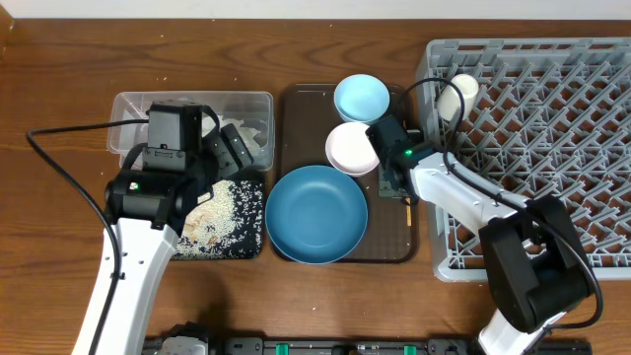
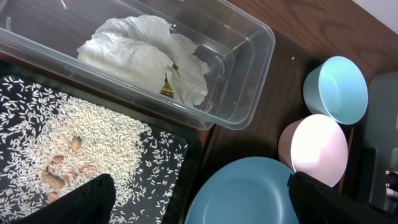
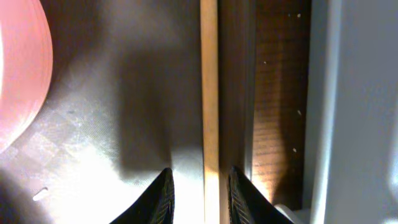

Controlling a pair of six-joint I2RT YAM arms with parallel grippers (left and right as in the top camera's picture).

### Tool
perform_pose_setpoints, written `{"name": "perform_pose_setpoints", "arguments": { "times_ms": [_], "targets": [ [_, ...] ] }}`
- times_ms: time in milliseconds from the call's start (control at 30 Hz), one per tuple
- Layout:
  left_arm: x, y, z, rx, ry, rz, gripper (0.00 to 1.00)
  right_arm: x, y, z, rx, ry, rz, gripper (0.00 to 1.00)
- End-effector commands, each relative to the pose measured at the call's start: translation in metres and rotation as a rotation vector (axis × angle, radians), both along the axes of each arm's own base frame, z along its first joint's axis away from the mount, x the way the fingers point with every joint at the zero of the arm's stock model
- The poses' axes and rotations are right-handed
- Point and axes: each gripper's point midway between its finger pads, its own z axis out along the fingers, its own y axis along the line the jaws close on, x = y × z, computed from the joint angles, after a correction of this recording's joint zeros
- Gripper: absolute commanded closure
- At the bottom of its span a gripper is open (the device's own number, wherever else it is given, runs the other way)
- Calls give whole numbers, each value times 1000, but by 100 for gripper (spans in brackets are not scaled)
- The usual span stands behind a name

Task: Sort waste into correct bins and load items into the dishwasher rack
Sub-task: 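Close the right gripper on the second wooden chopstick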

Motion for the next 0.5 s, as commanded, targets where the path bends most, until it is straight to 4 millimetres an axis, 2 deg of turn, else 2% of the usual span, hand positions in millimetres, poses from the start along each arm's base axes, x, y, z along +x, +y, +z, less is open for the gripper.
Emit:
{"name": "perform_pose_setpoints", "arguments": {
  "times_ms": [0,300,467],
  "targets": [
    [3,4,11,13,-30,13,9,-4,-6,-2,-5,-8,-30,73],
    [3,4,11,13,-30,13,9,-7,12,-8,96,14,-8,74],
    [3,4,11,13,-30,13,9,-7,12,-8,95,15,-8,87]
  ]
}}
